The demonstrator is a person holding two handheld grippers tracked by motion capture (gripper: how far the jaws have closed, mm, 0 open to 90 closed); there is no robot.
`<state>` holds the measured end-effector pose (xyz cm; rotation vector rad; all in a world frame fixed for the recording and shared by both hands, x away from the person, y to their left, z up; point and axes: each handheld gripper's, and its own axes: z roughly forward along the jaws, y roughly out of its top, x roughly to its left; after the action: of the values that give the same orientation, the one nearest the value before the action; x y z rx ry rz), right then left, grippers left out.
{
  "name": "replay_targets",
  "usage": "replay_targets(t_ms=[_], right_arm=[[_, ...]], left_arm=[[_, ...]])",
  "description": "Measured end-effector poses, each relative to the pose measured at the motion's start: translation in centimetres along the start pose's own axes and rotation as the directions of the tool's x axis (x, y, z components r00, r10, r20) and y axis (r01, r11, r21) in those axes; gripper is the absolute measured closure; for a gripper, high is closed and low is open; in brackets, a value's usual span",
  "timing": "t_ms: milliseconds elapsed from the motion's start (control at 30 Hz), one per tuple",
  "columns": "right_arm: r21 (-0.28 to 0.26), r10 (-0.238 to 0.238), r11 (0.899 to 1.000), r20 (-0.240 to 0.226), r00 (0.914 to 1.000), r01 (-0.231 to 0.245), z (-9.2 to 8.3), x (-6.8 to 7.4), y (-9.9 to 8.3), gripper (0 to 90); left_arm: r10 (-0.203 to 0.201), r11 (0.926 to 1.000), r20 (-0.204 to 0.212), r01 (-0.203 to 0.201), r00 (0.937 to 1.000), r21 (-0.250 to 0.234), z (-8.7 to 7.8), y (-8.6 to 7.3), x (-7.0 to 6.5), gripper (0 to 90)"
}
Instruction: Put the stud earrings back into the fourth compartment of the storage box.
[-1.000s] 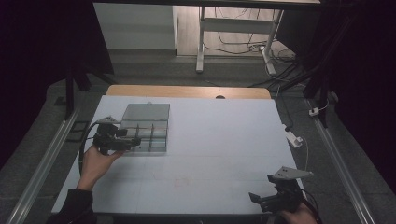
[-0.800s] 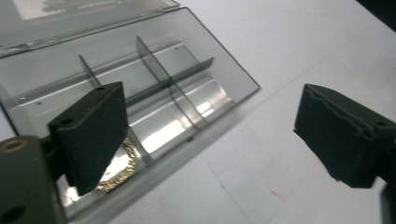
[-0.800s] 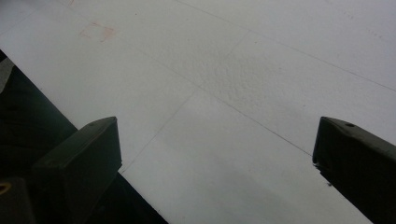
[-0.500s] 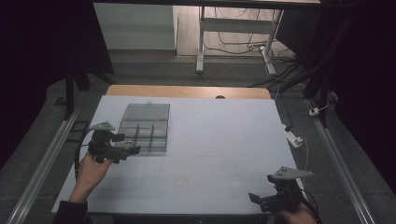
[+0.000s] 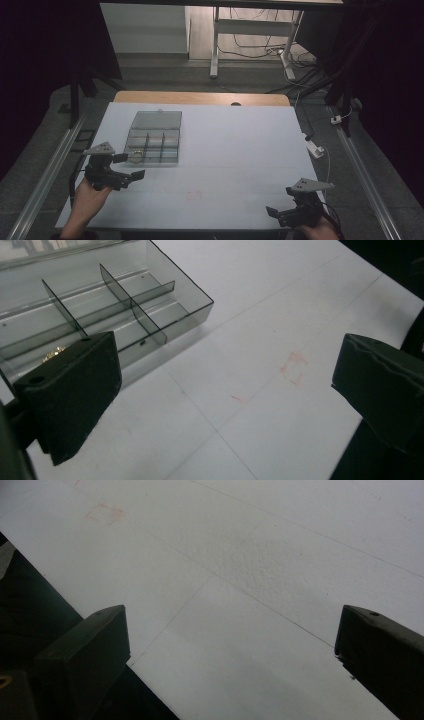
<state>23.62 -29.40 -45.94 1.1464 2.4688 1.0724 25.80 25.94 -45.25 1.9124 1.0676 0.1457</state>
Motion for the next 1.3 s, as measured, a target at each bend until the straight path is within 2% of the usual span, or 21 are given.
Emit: replay_targets(t_ms=[100,200,333,433,533,733,967,1167,1300], right_arm=[[0.001,0.003,1.000,0.000,1.0000,-0.003,0.0,0.0,0.0,1.2],[0.002,0.004,1.000,0.001,1.0000,-0.004,0.0,0.0,0.0,1.2],[0.006,0.003,1.000,0.004,1.0000,-0.003,0.0,0.0,0.0,1.2],[0.005,0.003,1.000,0.006,1.0000,-0.003,0.0,0.0,0.0,1.2],[0.001,0.003,1.000,0.003,1.0000,-0.003,0.0,0.0,0.0,1.2],[0.001,0.005,1.000,0.005,1.0000,-0.005,0.0,0.0,0.0,1.3],[0.001,0.006,1.000,0.006,1.0000,-0.006,0.0,0.0,0.0,1.3],[0.004,0.007,1.000,0.012,0.9999,-0.007,0.0,0.0,0.0,1.2],[0.007,0.002,1.000,0.010,0.9999,-0.002,0.1,0.1,0.1,1.2]], left_arm=[[-0.009,0.9999,0.015,0.009,0.9998,-0.009,-0.9,-0.8,-0.3,0.0],[-0.017,0.9996,0.008,0.017,0.9998,-0.021,-1.8,-1.7,-0.6,0.0],[-0.025,0.9988,-0.009,0.025,0.9996,-0.042,-2.8,-2.8,-1.0,0.0],[-0.028,0.9982,-0.040,0.026,0.9988,-0.054,-3.4,-3.8,-1.3,0.0],[-0.034,0.9984,-0.049,0.031,0.9982,-0.047,-3.8,-4.7,-1.4,0.0],[-0.026,0.9996,-0.085,0.027,0.9960,0.010,-4.1,-6.4,-1.9,0.0],[-0.029,0.9975,-0.108,0.036,0.9937,0.061,-4.3,-8.0,-2.3,0.0],[-0.034,0.9958,-0.125,0.044,0.9916,0.080,-4.5,-8.6,-2.4,0.0],[-0.035,0.9918,-0.130,0.050,0.9909,0.117,-4.3,-8.7,-2.4,0.0]])
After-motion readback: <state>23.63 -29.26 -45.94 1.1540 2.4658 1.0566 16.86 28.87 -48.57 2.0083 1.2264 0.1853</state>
